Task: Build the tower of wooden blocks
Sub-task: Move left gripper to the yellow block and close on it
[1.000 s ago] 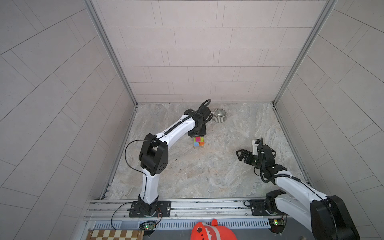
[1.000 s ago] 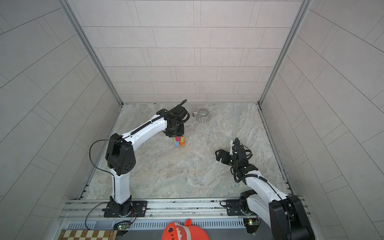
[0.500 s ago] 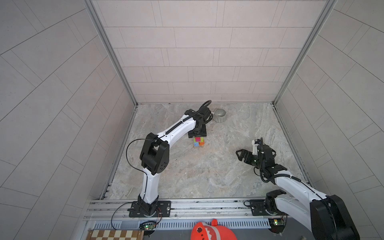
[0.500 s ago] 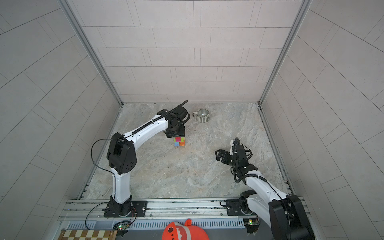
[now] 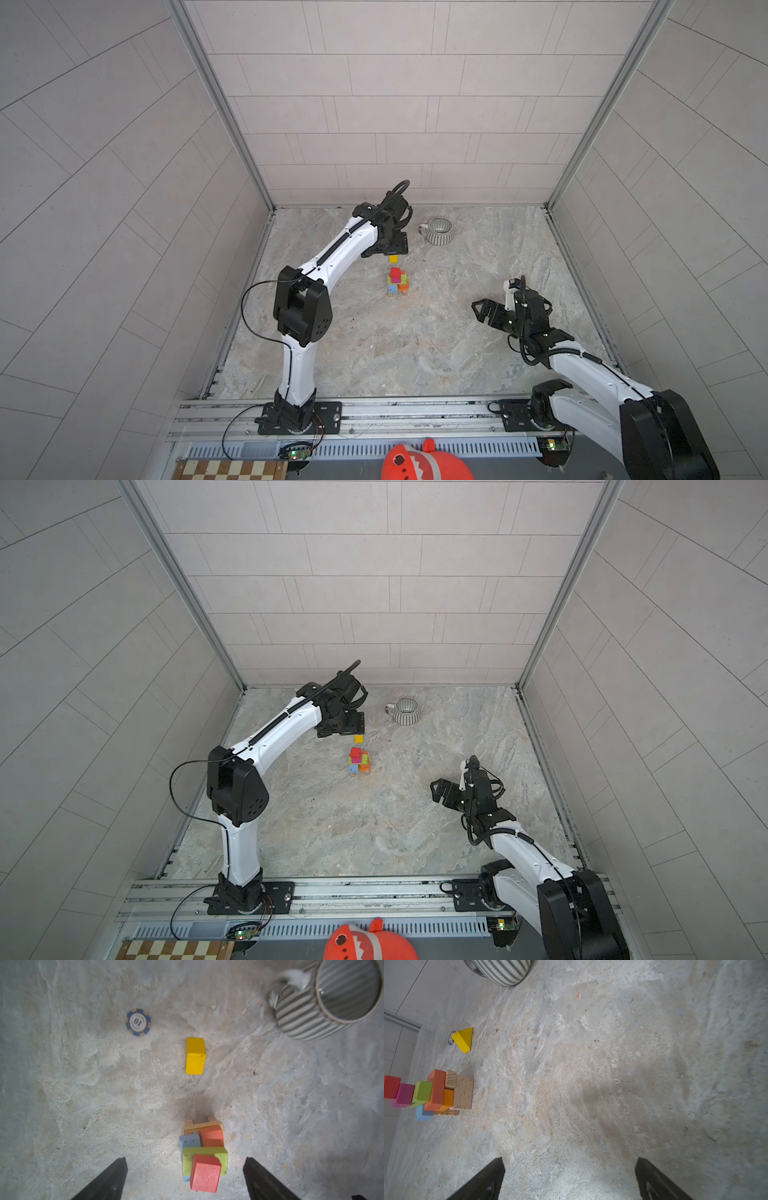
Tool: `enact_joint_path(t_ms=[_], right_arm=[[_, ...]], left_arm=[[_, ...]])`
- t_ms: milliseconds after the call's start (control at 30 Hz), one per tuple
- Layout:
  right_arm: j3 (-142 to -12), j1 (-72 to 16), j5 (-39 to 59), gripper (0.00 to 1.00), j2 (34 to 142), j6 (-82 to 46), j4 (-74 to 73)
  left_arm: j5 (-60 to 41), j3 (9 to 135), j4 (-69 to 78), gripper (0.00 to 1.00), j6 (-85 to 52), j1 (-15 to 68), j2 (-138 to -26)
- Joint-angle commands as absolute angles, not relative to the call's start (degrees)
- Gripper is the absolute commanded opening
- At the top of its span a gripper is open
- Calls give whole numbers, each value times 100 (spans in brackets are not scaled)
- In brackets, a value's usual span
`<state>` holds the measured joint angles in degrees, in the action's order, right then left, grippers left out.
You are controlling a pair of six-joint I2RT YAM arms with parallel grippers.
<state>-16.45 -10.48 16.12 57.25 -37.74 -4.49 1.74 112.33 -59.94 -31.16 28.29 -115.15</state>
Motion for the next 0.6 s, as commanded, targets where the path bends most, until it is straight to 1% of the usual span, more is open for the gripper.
enact_joint_path(t_ms=[0, 133, 267, 400, 567], right_arm=[[-1643, -1033, 1573, 99, 5689, -3760, -444], [-1610, -1028, 1605, 99, 5739, -3797, -551], [-1617, -1029, 1674, 99, 5766, -3814, -573], [-1608, -1033, 1696, 99, 5778, -3841, -629], [-1597, -1036, 1731, 99, 5851, -3885, -709]], left_arm=[[-200, 11738, -6116, 94, -2626, 2670, -11921], [-410, 12352, -6187, 94, -2281, 2471, -12643], [-959, 12840, -6155, 92, -2008, 2279, -13313], [-917, 13281, -6134, 92, -1813, 2268, -13778], [-801, 13289, -5830, 92, -1740, 2268, -14015]])
